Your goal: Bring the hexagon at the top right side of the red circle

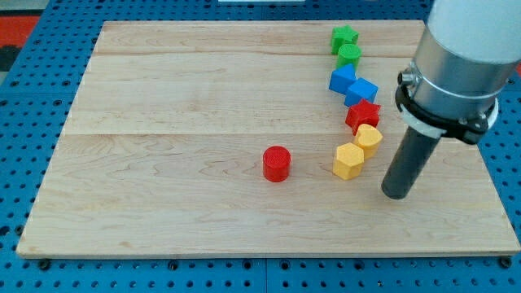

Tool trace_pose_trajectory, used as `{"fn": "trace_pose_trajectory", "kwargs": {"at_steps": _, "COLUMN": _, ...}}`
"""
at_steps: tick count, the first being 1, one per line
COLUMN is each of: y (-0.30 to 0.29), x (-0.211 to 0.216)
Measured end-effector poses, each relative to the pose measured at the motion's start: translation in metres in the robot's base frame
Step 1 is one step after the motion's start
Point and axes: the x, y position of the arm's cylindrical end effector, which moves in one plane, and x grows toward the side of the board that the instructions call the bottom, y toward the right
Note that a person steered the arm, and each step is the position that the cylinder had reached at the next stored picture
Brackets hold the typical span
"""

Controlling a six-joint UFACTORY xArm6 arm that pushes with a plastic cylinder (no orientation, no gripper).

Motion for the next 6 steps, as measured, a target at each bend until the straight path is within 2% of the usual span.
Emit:
{"fn": "trace_pose_trajectory", "kwargs": {"at_steps": 2, "y": -0.01, "x": -0.048}}
{"fn": "trace_pose_trajectory", "kwargs": {"at_steps": 4, "y": -0.014, "x": -0.011}}
{"fn": "trace_pose_trajectory", "kwargs": {"at_steps": 6, "y": -0.007, "x": 0.0}}
